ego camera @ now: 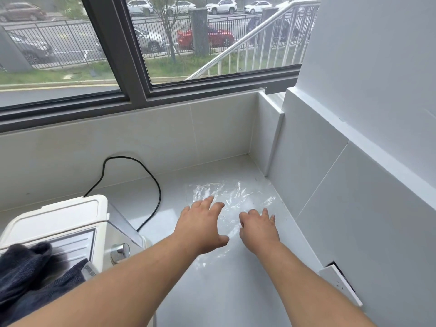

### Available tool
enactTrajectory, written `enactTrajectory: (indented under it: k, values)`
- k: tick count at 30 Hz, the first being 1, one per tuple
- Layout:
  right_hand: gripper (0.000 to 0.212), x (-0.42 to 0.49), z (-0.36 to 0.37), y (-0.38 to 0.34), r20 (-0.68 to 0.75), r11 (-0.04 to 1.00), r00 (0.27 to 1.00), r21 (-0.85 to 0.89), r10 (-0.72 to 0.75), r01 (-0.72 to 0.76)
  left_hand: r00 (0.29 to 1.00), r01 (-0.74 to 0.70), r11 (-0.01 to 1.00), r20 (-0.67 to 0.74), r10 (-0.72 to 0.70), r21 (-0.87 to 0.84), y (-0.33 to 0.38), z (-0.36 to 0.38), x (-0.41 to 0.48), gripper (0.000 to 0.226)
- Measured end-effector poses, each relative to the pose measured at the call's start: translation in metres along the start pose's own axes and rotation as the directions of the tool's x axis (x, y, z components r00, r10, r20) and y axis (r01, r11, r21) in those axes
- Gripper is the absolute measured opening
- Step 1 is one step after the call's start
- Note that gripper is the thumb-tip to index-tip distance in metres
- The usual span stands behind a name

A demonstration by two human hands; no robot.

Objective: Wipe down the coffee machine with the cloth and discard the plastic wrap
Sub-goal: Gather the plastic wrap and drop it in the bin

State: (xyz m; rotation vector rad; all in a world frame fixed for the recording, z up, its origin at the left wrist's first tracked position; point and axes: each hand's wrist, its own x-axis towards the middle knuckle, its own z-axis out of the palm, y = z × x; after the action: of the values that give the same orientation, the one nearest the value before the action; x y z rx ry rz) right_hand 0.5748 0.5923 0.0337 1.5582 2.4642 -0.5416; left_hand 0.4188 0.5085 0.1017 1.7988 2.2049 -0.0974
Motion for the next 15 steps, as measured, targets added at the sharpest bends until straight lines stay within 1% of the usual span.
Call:
enactTrajectory:
  k: [1,2,3,5,7,9,11,12,13,14,15]
  values:
    - [0.01,-0.003,0.0,0.001,-0.022,0.989,1.0,0.146,0.022,-0.019,1.0,0.004,1.0,0.005,-0.004,0.005,-0.001,0.001,-0.001,0.096]
    - [0.009,-0.008,0.0,0.002,-0.033,0.952,0.998,0.304,0.055,-0.043,1.0,0.007,1.0,0.013,-0.007,0.009,-0.001,0.003,-0.003,0.097]
    - [0.01,-0.012,-0.001,0.002,-0.034,0.891,0.995,0.448,0.094,-0.069,1.0,0.009,1.0,0.024,-0.009,0.01,-0.001,0.005,-0.005,0.097]
    - [0.014,-0.021,-0.008,0.002,-0.005,0.726,0.987,0.679,0.159,-0.113,0.999,0.01,1.0,0.04,-0.011,0.002,0.0,0.006,-0.009,0.1]
    - [0.023,-0.028,-0.017,0.002,0.045,0.511,0.979,0.848,0.199,-0.143,0.999,0.01,0.999,0.044,-0.008,-0.038,0.004,0.005,-0.014,0.104]
    - [0.025,-0.034,-0.029,0.002,0.126,0.255,0.971,0.951,0.202,-0.176,0.999,0.006,0.995,0.035,-0.002,-0.099,0.009,0.002,-0.018,0.11]
    - [0.024,-0.041,-0.04,0.001,0.198,0.018,0.969,0.979,0.15,-0.203,1.0,-0.001,0.988,0.019,0.004,-0.155,0.016,-0.002,-0.024,0.115]
    - [0.025,-0.047,-0.046,0.0,0.214,-0.081,0.969,0.975,0.122,-0.205,1.0,-0.01,0.984,0.005,0.011,-0.178,0.02,-0.005,-0.028,0.117]
    - [0.026,-0.052,-0.051,-0.001,0.221,-0.163,0.971,0.965,0.093,-0.204,1.0,-0.021,0.979,-0.009,0.02,-0.201,0.022,-0.007,-0.031,0.118]
    - [0.027,-0.058,-0.056,-0.003,0.221,-0.222,0.973,0.954,0.067,-0.202,0.999,-0.03,0.974,-0.019,0.027,-0.226,0.025,-0.01,-0.034,0.118]
    - [0.028,-0.065,-0.062,-0.005,0.219,-0.255,0.975,0.946,0.047,-0.201,0.999,-0.038,0.968,-0.027,0.032,-0.249,0.027,-0.013,-0.038,0.118]
